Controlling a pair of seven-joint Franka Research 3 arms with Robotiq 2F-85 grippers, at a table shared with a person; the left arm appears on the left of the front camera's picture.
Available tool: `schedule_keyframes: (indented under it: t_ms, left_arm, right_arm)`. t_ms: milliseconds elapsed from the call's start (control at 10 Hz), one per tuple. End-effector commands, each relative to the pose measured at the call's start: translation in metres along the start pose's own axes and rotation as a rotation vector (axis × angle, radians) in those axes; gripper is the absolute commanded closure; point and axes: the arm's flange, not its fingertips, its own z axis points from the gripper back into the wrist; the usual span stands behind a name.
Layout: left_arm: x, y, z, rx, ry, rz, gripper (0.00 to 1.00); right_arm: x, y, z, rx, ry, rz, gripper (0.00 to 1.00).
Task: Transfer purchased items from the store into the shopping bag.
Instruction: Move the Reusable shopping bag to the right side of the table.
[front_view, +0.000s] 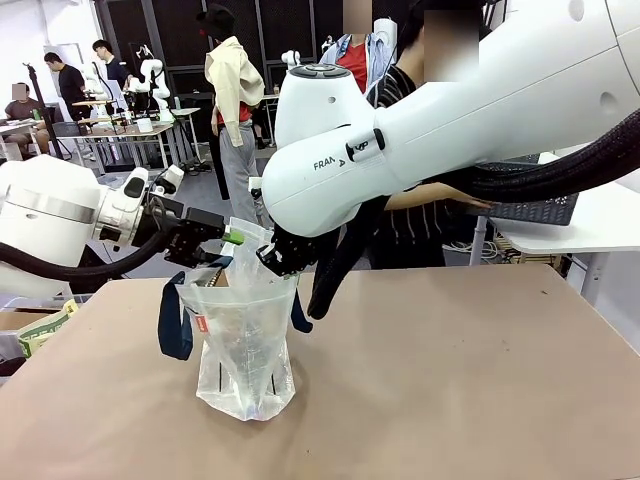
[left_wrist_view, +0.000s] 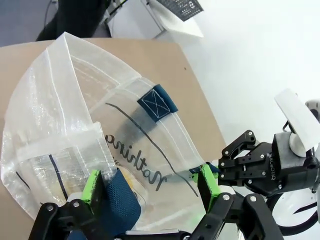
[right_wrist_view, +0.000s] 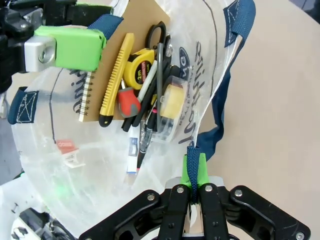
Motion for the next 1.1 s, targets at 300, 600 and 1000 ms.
schedule_keyframes:
  t_ms: [300,600,1000]
  left_arm:
    - [0.000,0.000,0.000,0.000,0.000,0.000,0.04]
    - [0.010,0.000,-0.008,0.002,-0.037,0.034,0.04]
    - [0.026,-0.002,-0.027,-0.023,-0.071,0.078,0.04]
  right_arm:
    - [0.000,0.000,0.000,0.000,0.000,0.000,1.00]
    - [0.001,0.011,0.003,-0.008,-0.031,0.045,1.00]
    - [0.009,0.056,0.006,0.010,-0.044,0.217,1.00]
